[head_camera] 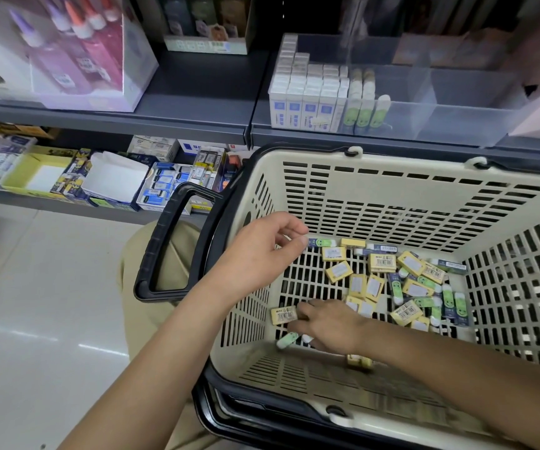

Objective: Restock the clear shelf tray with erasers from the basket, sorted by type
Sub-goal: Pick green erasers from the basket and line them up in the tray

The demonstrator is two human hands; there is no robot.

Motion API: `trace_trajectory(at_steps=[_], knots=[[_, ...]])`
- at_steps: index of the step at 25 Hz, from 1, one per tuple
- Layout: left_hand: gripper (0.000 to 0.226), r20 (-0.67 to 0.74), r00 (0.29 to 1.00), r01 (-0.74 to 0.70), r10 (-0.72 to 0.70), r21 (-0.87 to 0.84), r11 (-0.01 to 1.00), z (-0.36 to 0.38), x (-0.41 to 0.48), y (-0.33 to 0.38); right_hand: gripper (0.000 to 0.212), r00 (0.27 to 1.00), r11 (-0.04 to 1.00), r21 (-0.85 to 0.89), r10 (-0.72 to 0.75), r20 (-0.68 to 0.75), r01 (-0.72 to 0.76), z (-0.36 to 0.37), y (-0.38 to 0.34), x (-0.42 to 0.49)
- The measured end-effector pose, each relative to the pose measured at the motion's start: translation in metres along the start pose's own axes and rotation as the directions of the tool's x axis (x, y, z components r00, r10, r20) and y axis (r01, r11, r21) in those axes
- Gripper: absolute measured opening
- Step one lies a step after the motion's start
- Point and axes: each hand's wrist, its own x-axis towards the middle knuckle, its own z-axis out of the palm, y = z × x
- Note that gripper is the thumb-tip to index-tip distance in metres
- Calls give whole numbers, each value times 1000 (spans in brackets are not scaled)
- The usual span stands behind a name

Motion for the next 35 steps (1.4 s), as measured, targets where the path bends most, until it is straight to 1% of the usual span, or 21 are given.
trace_trajectory(at_steps=[3, 5, 7, 9, 11, 12, 14, 16, 17, 18, 19, 20, 22, 24, 26, 28, 29, 30, 32, 34, 35], knots=[[9, 6, 1000, -3, 3, 10, 1000, 1, -1, 1, 51, 996, 988, 126, 86, 33, -89, 5, 6, 1], [9, 7, 1000, 0, 0, 22, 1000, 0, -1, 2, 51, 988, 955, 253, 148, 45, -155, 5, 8, 1], [10, 6, 1000, 5, -6, 33, 999, 0, -1, 2, 49, 968, 864, 449, 251, 14, -230, -2, 14, -4], [12, 10, 1000, 25, -25, 25, 999, 0, -1, 3, 43, 923, 700, 667, 382, -49, -254, -17, 24, -15], [18, 9, 997, 82, -82, -12, 997, 1, -1, 5, 36, 855, 495, 848, 508, -106, -189, -42, 33, -29], [24, 8, 992, 129, -129, -42, 991, 2, -1, 7, 35, 825, 418, 897, 551, -128, -141, -56, 36, -36], [43, 51, 972, 233, -229, -99, 967, 3, 1, 13, 36, 777, 357, 933, 600, -189, -49, -87, 39, -46], [63, 177, 938, 332, -298, -211, 919, 11, 6, 28, 37, 746, 334, 941, 615, -254, 44, -113, 37, -52], [67, 231, 919, 382, -319, -328, 864, 17, 10, 39, 38, 728, 336, 938, 622, -287, 83, -124, 35, -54], [61, 258, 905, 424, -338, -470, 774, 25, 15, 49, 39, 704, 353, 930, 634, -320, 104, -134, 33, -55], [51, 265, 895, 443, -358, -607, 659, 34, 21, 57, 40, 675, 380, 919, 651, -346, 105, -141, 31, -57], [44, 254, 893, 433, -372, -711, 554, 42, 26, 64, 41, 645, 405, 910, 672, -364, 92, -146, 30, -58], [43, 235, 895, 391, -379, -821, 416, 53, 35, 70, 42, 610, 446, 894, 696, -379, 47, -151, 31, -63], [46, 247, 889, 383, -385, -863, 331, 52, 43, 68, 41, 624, 472, 882, 688, -370, 3, -152, 35, -69], [41, 296, 872, 431, -391, -842, 324, 47, 48, 66, 35, 633, 475, 879, 689, -354, -25, -151, 38, -74], [35, 331, 850, 485, -411, -795, 364, 42, 54, 66, 36, 619, 491, 870, 699, -360, -48, -150, 41, -78], [33, 328, 848, 492, -417, -780, 387, 41, 57, 66, 38, 622, 516, 854, 689, -371, -63, -151, 42, -80], [31, 315, 853, 483, -415, -778, 402, 40, 59, 67, 39, 632, 556, 827, 671, -388, -83, -152, 43, -82], [26, 265, 876, 437, -403, -789, 432, 36, 63, 68, 33, 638, 629, 766, 645, -420, -132, -159, 48, -87], [24, 191, 906, 371, -377, -786, 495, 31, 68, 69, 28, 601, 629, 767, 664, -445, -127, -173, 56, -95], [23, 145, 923, 335, -358, -761, 555, 29, 71, 70, 30, 566, 618, 778, 683, -461, -113, -182, 62, -98]])
